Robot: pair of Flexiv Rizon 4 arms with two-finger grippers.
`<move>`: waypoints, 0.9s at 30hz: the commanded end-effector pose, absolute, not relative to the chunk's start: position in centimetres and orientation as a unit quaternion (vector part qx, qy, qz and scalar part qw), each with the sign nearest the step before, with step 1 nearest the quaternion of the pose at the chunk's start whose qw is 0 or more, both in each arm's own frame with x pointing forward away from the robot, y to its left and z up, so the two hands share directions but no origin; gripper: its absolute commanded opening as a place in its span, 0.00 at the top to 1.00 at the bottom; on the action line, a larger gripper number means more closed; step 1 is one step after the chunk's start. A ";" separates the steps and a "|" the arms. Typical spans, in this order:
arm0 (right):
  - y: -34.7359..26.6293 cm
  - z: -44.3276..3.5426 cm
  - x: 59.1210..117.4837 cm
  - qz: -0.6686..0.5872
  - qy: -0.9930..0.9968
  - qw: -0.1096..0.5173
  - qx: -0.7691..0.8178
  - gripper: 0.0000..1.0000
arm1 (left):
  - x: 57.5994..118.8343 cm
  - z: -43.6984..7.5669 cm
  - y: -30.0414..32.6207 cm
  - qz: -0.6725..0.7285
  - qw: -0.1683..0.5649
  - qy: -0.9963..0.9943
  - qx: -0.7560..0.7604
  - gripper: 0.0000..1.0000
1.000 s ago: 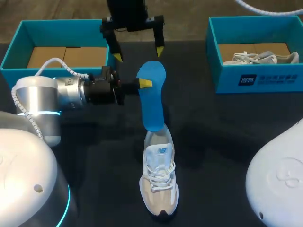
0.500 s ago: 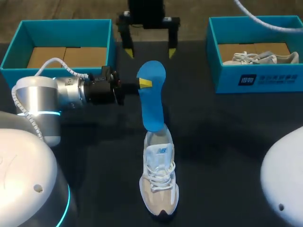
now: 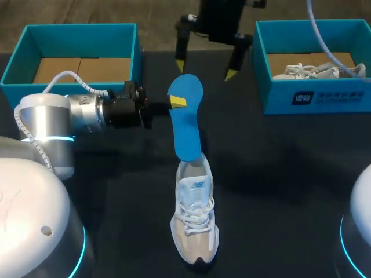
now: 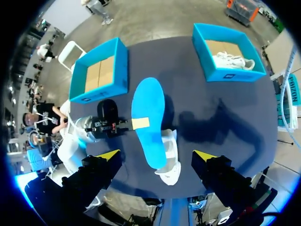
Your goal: Take the shoe out of the shoebox, open the shoe tongue, remove and reinsert the insole, then place the shoe into the shoebox
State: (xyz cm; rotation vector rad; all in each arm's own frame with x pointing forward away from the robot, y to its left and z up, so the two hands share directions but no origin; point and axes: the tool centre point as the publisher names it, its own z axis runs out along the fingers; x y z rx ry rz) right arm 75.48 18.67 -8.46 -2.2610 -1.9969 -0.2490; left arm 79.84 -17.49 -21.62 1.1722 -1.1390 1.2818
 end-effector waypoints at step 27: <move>17.7 -13.8 76.1 -0.462 -0.528 0.408 -0.584 0.00 | 79.8 -21.6 -17.4 0.530 0.508 -0.473 0.487 1.00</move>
